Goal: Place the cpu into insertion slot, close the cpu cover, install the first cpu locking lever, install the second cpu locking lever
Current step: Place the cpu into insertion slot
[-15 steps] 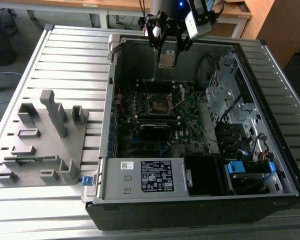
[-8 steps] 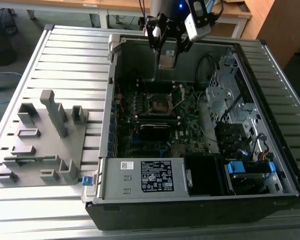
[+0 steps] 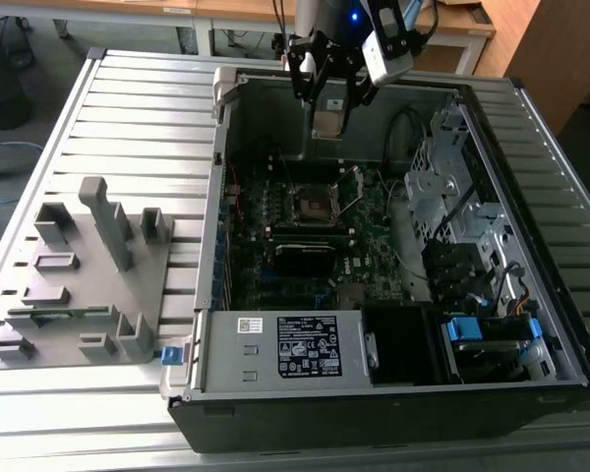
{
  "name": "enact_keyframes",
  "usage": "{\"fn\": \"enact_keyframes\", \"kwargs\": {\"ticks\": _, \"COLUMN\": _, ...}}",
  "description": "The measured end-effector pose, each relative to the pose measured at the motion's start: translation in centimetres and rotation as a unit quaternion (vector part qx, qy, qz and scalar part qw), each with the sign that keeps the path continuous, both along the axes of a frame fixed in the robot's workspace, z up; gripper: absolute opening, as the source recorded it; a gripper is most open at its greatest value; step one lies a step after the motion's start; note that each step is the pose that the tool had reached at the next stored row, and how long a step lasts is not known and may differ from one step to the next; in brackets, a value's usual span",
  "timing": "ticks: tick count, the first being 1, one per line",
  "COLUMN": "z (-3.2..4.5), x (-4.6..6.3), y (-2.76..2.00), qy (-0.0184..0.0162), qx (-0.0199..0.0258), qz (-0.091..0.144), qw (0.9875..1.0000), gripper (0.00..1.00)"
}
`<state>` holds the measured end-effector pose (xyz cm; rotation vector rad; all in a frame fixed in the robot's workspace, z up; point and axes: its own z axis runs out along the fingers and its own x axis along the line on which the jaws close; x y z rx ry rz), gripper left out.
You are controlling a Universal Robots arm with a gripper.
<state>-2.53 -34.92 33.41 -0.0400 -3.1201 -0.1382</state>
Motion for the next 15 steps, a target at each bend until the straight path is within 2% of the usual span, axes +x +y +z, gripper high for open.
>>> {"fn": "enact_keyframes", "kwargs": {"ticks": 15, "z": -0.16, "x": 0.00, "y": 0.00, "qy": 0.0000, "qx": 0.0000, "qz": 0.000, "qw": 1.0000, "gripper": 0.54}}
